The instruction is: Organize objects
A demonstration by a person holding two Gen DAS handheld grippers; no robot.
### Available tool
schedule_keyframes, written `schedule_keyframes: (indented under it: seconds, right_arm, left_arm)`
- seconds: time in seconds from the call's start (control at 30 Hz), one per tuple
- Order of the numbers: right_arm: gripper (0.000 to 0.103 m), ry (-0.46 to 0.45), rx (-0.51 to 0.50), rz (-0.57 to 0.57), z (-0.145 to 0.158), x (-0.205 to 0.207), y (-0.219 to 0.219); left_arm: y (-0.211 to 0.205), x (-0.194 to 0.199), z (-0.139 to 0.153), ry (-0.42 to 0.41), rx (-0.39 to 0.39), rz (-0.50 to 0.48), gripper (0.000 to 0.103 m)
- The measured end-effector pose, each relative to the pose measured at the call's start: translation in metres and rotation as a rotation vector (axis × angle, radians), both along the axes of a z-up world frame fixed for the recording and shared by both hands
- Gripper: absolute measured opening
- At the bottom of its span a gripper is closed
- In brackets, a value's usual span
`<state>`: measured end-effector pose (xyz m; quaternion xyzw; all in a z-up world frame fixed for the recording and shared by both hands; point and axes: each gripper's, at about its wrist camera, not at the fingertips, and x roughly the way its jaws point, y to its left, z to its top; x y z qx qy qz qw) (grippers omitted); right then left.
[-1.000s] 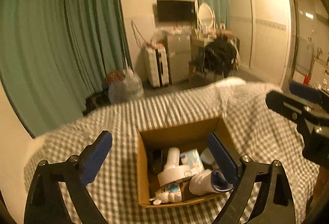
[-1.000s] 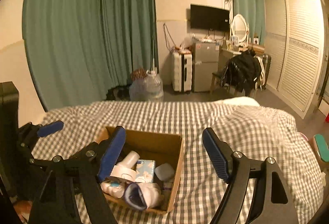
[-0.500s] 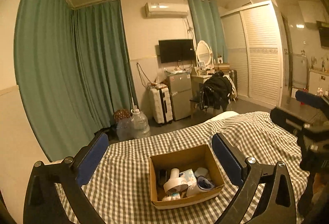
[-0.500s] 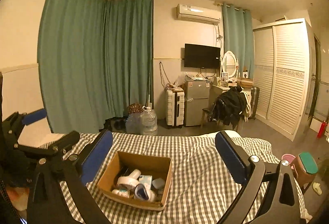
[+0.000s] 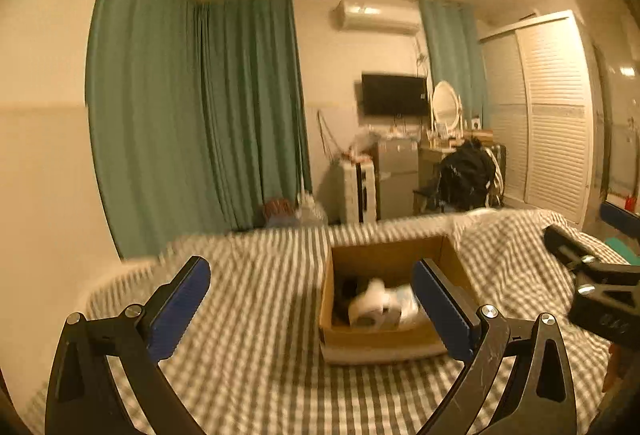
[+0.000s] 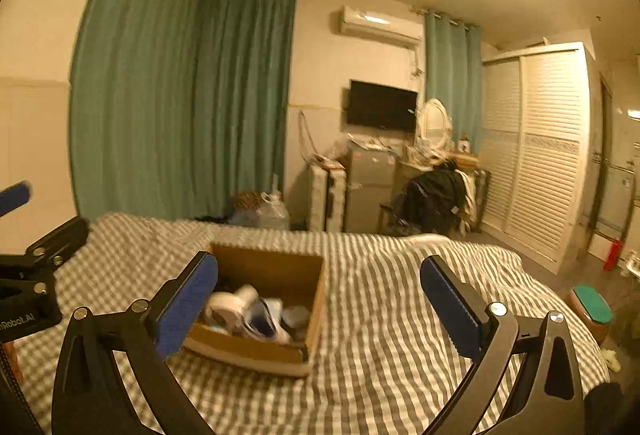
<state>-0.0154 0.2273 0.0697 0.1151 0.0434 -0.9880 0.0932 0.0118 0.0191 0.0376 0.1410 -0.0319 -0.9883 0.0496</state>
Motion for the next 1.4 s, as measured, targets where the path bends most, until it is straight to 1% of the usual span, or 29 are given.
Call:
schedule_keyframes:
  seconds: [0.07,0.17,0.27,0.4,0.53,0.93,1.4]
  right_arm:
    - [0.102,-0.008,-0.016,-0.007,-0.016,-0.001,0.002]
    - [0.102,-0.042,-0.027,-0.019,-0.031,-0.008,0.003]
    - [0.102,-0.069,-0.032,-0.012,-0.035,-0.011,0.003]
    - [0.102,-0.071,-0.032,-0.022,-0.039,-0.01,0.006]
    - [0.102,-0.072,-0.037,-0.024,-0.038,-0.008,0.007]
    - [0.102,-0.075,-0.019,-0.021,-0.04,-0.009,-0.001]
    - [0.102,-0.079,-0.011,-0.022,-0.041,-0.008,-0.004]
  left_arm:
    - [-0.008,-0.011,-0.011,-0.042,0.024,0.021,0.103]
    - [-0.012,-0.015,-0.015,-0.045,0.015,0.056,0.103]
    - [-0.011,-0.012,-0.017,-0.057,0.002,0.065,0.103]
    - [-0.011,-0.017,-0.02,-0.073,0.014,0.047,0.103]
    - [-0.01,-0.015,-0.018,-0.073,0.017,0.036,0.103]
    - [-0.006,-0.014,-0.019,-0.085,0.018,0.018,0.103]
    - [-0.004,-0.012,-0.017,-0.078,0.019,0.006,0.103]
